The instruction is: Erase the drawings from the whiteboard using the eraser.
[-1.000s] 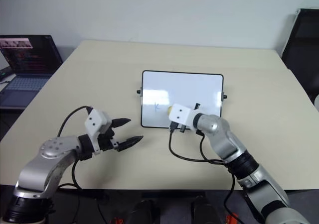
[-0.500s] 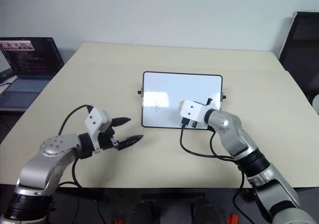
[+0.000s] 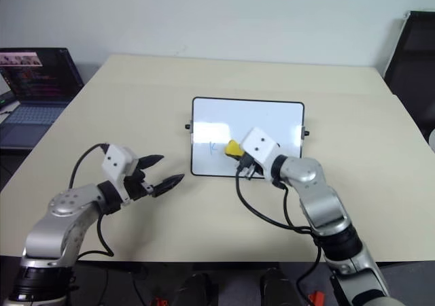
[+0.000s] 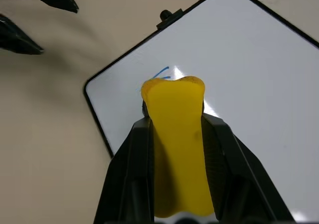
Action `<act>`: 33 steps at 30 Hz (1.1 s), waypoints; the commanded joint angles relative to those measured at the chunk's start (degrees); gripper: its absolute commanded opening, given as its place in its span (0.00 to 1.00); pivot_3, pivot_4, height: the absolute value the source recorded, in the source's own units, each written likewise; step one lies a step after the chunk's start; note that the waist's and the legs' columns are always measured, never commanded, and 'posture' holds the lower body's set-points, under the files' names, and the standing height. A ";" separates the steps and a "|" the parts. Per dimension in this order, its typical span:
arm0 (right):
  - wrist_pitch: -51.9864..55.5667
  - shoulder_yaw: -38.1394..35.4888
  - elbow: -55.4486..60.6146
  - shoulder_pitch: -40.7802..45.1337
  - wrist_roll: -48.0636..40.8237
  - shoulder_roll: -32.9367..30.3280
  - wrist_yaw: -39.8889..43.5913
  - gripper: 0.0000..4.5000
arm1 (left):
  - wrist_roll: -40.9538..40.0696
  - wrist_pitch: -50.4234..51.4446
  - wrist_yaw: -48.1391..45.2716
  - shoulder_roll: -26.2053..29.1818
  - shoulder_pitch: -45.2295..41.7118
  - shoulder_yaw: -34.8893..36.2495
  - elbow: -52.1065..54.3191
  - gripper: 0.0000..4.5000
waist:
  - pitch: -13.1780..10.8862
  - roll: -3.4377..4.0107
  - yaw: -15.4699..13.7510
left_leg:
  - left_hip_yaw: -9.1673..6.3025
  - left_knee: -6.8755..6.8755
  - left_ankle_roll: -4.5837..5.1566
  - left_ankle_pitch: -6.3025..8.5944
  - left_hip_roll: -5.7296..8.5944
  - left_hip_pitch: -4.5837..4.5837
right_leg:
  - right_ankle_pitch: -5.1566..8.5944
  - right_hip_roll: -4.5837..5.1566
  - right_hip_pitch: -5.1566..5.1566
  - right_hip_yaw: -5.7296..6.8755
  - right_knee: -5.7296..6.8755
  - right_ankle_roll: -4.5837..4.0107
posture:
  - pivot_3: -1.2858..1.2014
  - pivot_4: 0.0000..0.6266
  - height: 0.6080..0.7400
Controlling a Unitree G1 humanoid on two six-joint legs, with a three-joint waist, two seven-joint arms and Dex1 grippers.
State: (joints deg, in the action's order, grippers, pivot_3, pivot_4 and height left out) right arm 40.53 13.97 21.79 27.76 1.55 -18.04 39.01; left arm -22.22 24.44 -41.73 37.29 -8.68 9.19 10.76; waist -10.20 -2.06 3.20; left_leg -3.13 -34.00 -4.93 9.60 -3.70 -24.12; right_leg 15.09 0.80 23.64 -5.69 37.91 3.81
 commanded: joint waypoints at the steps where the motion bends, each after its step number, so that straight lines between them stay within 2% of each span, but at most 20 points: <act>1: 3.36 -3.98 7.59 -3.59 -5.10 -0.17 0.01 0.22 | -0.92 -0.28 1.58 -0.24 -1.25 2.75 1.36 1.00 | 0.00 0.00 -0.03 | 0.00 0.00 0.00 0.00 0.00 0.00 | 0.01 0.00 0.00 0.00 -0.01 -0.02 | 0.52 0.24 1.00; 10: 2.41 -7.25 10.11 -10.76 -8.66 -1.82 -3.52 0.22 | -2.71 3.15 1.92 1.05 -1.30 3.50 3.60 1.00 | 0.00 -0.01 0.11 | 0.04 -0.02 0.00 0.00 0.00 0.07 | 0.02 0.01 0.00 -0.04 0.01 -0.06 | 0.52 0.24 1.00; 20: -2.33 -4.91 7.44 -9.18 -8.55 -1.45 -5.60 0.22 | -3.02 5.67 2.67 1.37 -0.80 3.29 6.32 1.00 | 0.00 -0.01 0.11 | 0.05 -0.02 0.00 0.00 0.01 0.05 | 0.02 0.01 0.00 -0.04 -0.01 -0.06 | 0.52 0.24 1.00; 24: -4.47 -0.87 4.81 -5.97 -6.28 -2.67 -4.77 0.22 | -3.02 6.26 2.69 1.46 -0.31 3.45 6.99 1.00 | 0.00 -0.01 0.21 | 0.05 -0.01 0.00 0.00 0.00 0.06 | 0.02 0.01 0.01 -0.04 -0.01 -0.06 | 0.52 0.24 1.00; 27: -7.96 5.66 -0.89 -0.45 -1.55 -3.88 -3.76 0.22 | -2.44 6.24 2.55 1.78 -0.21 3.24 6.83 1.00 | 0.00 -0.01 0.29 | 0.06 -0.01 0.00 0.00 0.00 0.06 | 0.02 0.01 0.01 -0.05 -0.01 -0.06 | 0.52 0.24 1.00; 33: -14.58 12.47 -17.26 13.05 4.59 -0.05 -3.84 0.22 | -2.35 6.40 2.59 1.70 -1.12 2.59 6.54 1.00 | -0.01 -0.01 0.28 | 0.05 -0.01 0.00 0.00 0.00 0.04 | 0.02 0.00 0.05 -0.03 0.01 -0.06 | 0.52 0.24 1.00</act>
State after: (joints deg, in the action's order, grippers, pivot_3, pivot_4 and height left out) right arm 28.98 26.07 7.69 37.67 4.36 -19.10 35.45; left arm -24.57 31.01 -39.32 38.41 -9.00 11.43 15.53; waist -10.20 -2.07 3.49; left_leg -3.08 -34.00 -4.93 9.59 -3.70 -24.09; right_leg 15.10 0.80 23.69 -5.71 37.91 3.75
